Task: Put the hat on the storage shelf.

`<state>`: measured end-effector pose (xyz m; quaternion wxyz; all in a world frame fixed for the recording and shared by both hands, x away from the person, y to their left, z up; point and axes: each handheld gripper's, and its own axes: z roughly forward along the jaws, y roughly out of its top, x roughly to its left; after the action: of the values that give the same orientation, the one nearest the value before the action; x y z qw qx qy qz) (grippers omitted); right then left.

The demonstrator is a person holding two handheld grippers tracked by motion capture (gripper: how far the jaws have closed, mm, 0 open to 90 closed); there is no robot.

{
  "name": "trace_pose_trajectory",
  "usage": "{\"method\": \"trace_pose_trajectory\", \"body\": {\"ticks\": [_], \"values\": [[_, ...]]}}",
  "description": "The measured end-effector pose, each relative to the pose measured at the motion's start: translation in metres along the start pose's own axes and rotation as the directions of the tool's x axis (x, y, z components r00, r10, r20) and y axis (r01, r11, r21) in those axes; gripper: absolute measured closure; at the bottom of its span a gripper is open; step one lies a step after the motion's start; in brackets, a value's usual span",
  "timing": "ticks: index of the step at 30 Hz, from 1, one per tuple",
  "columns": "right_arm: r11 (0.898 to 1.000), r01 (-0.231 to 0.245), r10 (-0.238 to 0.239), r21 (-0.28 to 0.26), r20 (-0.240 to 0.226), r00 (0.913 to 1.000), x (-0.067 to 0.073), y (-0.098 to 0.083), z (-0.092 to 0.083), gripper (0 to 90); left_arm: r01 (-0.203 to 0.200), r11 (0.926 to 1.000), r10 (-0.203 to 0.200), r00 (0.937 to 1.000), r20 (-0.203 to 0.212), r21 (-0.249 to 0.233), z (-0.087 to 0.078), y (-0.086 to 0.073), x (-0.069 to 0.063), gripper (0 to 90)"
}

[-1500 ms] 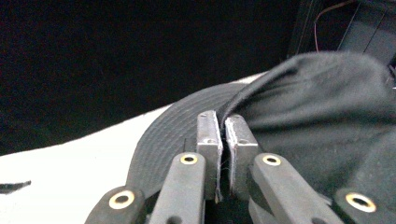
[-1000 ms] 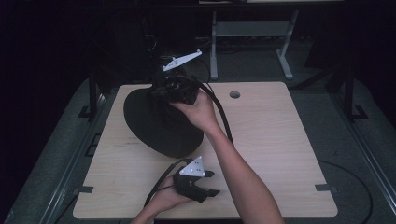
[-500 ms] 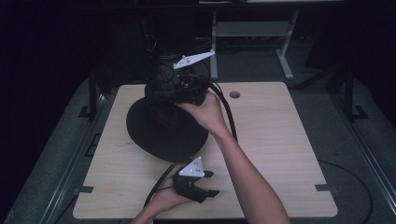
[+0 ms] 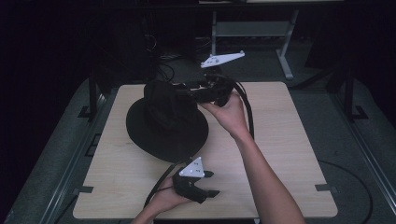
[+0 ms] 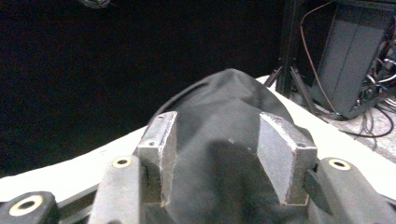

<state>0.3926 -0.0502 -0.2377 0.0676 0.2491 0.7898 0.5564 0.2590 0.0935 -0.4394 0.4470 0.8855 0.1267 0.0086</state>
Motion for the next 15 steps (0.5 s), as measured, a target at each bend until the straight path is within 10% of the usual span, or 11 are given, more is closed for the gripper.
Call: {"method": "trace_pose_trajectory", "body": {"ticks": [15], "values": [[0.999, -0.026, 0.027, -0.022, 0.067, 0.9974, -0.016, -0.024, -0.044, 39.2, 0.003, 1.0, -0.003, 1.0, -0.006, -0.008, 0.001, 0.0, 0.0, 32.6]]}}
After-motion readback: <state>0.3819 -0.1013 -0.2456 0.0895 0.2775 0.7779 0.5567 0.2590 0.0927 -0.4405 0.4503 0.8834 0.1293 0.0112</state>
